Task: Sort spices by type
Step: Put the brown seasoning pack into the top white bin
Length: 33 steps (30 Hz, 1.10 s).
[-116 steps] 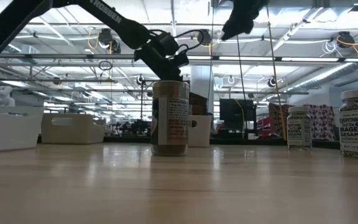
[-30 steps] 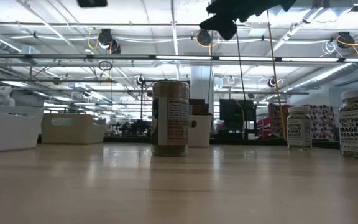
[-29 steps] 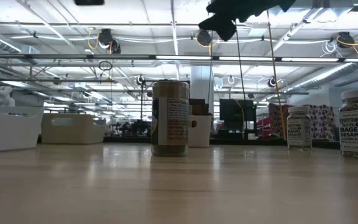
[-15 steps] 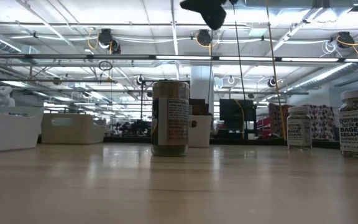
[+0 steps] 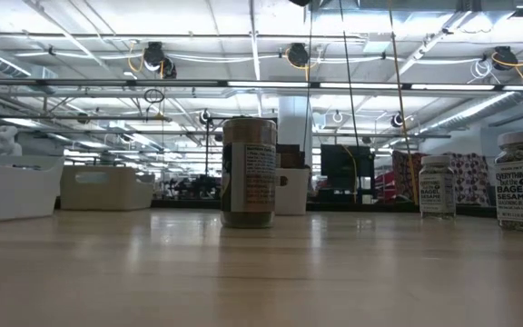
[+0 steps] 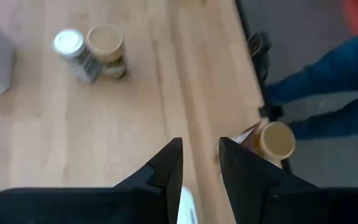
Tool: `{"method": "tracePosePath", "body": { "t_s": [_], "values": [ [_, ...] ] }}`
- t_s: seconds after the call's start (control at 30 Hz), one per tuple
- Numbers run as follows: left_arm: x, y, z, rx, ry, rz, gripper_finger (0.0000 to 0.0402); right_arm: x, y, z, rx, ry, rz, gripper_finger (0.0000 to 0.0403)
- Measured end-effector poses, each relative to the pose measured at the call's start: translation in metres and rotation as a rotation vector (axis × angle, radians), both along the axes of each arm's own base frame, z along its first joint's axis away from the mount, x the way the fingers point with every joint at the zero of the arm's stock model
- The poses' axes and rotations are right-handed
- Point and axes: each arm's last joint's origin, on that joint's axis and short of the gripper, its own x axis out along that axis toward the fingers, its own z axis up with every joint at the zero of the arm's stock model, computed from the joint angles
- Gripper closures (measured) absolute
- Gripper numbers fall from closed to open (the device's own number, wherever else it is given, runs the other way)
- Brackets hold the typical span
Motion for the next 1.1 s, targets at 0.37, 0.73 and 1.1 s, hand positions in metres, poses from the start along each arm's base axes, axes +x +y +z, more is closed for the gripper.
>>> {"method": "tracePosePath", "body": {
  "t_s": [0.37, 0.73, 1.1],
  "values": [
    [0.021, -0.021, -0.085, -0.082, 0.061, -0.135, 0.0292, 0.000, 0.033, -0.008, 0.084, 0.077, -0.055, 0.0177],
    [0.044, -0.048, -0.118, 0.012, 0.050, -0.405, 0.0292, -0.008, 0.036, -0.015, 0.094, 0.181, -0.075, 0.0177],
    [0.062, -0.052, -0.131, -0.304, 0.305, 0.108, 0.0292, -0.014, 0.036, -0.022, -0.011, 0.244, -0.023, 0.0177]
  ]
}}
